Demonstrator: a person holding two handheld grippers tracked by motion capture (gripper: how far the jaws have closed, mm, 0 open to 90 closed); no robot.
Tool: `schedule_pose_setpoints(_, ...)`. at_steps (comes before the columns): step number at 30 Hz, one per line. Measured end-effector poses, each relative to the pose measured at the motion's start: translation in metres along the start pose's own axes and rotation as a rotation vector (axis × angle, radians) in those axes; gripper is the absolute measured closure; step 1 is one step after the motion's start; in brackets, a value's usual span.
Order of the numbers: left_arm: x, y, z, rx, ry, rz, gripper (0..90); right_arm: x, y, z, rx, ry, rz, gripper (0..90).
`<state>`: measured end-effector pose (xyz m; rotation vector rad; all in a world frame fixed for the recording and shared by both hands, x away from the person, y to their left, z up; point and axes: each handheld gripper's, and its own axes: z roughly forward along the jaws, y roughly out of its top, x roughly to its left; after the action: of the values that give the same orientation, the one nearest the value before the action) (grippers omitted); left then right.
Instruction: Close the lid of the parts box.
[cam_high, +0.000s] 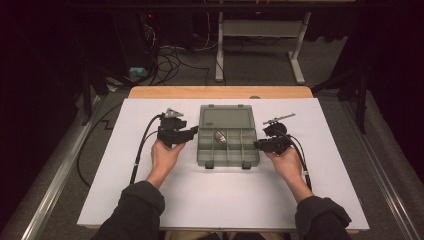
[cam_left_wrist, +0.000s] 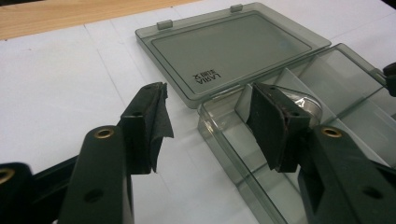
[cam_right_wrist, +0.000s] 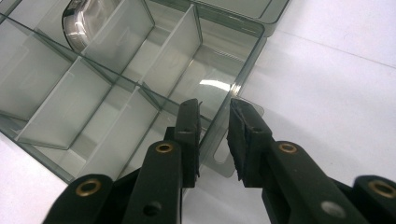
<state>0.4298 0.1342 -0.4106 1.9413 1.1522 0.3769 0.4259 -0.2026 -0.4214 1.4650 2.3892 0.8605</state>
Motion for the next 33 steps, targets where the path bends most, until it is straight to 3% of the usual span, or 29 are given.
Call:
schedule_pose_setpoints(6, 0.004, 0.01, 0.009, 0.031, -0.001, -0.016, 47.1, 0.0, 0.0, 0.0, -0.002, -0.002, -0.001, 74.6)
schedule_pose_setpoints(10, 0.003, 0.02, 0.019, 0.078, 0.002, -0.005, 47.6, -0.001, 0.0, 0.0, 0.002, 0.001, -0.004, 74.7)
schedule_pose_setpoints(16, 0.002, 0.031, 0.027, 0.098, -0.008, -0.003, 48.0, 0.0, 0.0, 0.0, -0.001, -0.002, -0.007, 74.7)
schedule_pose_setpoints(23, 0.011, 0.047, 0.043, 0.159, -0.021, -0.055, 49.3, 0.0, 0.0, 0.0, -0.001, -0.002, -0.007, 74.7)
schedule_pose_setpoints(27, 0.013, 0.051, 0.047, 0.195, -0.01, -0.067, 49.1, 0.0, 0.0, 0.0, -0.001, -0.003, -0.007, 74.8)
schedule_pose_setpoints(33, 0.016, 0.052, 0.057, 0.238, -0.026, -0.101, 48.4, 0.001, 0.0, 0.0, 0.001, -0.009, -0.009, 74.8)
